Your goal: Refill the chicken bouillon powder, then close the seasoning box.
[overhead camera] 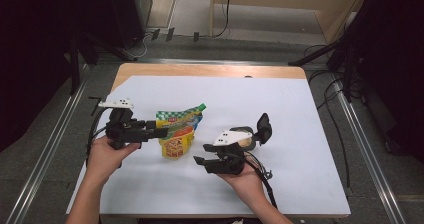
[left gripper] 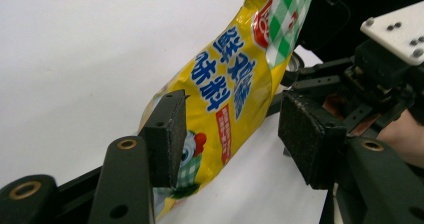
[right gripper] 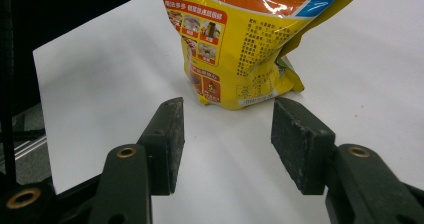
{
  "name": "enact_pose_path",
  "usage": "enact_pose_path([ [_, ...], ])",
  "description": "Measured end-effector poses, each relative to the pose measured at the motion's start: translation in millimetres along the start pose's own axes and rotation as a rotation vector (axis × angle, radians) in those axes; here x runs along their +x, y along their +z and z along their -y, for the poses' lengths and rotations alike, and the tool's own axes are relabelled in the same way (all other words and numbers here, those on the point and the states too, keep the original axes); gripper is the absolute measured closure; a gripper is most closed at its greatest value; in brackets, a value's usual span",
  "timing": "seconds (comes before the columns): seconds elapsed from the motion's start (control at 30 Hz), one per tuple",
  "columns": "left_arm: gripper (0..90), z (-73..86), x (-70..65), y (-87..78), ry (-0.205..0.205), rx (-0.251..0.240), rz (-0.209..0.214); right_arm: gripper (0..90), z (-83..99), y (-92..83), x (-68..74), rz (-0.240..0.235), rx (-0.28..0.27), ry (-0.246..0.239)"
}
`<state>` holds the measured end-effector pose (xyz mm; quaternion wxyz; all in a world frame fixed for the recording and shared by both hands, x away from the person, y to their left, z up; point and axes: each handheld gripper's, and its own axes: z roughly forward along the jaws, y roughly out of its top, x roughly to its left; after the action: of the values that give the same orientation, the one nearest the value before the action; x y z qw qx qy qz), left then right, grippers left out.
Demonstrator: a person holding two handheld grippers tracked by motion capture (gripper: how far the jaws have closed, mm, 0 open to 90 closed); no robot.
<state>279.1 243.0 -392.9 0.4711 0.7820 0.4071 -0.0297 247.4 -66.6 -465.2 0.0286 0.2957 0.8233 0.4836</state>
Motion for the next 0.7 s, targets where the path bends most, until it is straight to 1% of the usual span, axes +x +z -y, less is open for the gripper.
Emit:
enact_pose_path([
  [0.1,45.1,1.8,0.9,-3.4,0.003,0.013,-0.006,49.2,-1.1,-1.6,-1.3,0.003,0.004,0.005],
  [0.13,45.0,2.2,1.7,-4.6,-0.001,0.014,-0.004,49.4,-1.5,-2.2,-1.9,0.003,0.005,0.007],
  [0.2,44.3,2.4,4.0,-7.5,-0.025,0.023,0.002,49.9,-2.0,-3.3,-3.1,0.004,0.006,0.011],
  [0.27,44.1,3.0,6.2,-10.6,-0.035,0.022,0.002,50.7,-2.7,-4.4,-4.1,0.004,0.007,0.013],
  [0.5,43.1,6.1,13.6,-21.1,-0.056,0.007,-0.006,53.6,-6.6,-10.1,-8.9,0.005,0.014,0.015],
  [0.6,42.8,7.6,18.6,-23.5,-0.069,0.011,-0.006,53.6,-8.0,-12.7,-11.0,0.015,0.014,0.015],
  [0.7,42.7,9.7,22.5,-25.5,-0.078,0.021,-0.023,56.0,-10.0,-16.2,-13.5,0.022,0.028,0.018],
])
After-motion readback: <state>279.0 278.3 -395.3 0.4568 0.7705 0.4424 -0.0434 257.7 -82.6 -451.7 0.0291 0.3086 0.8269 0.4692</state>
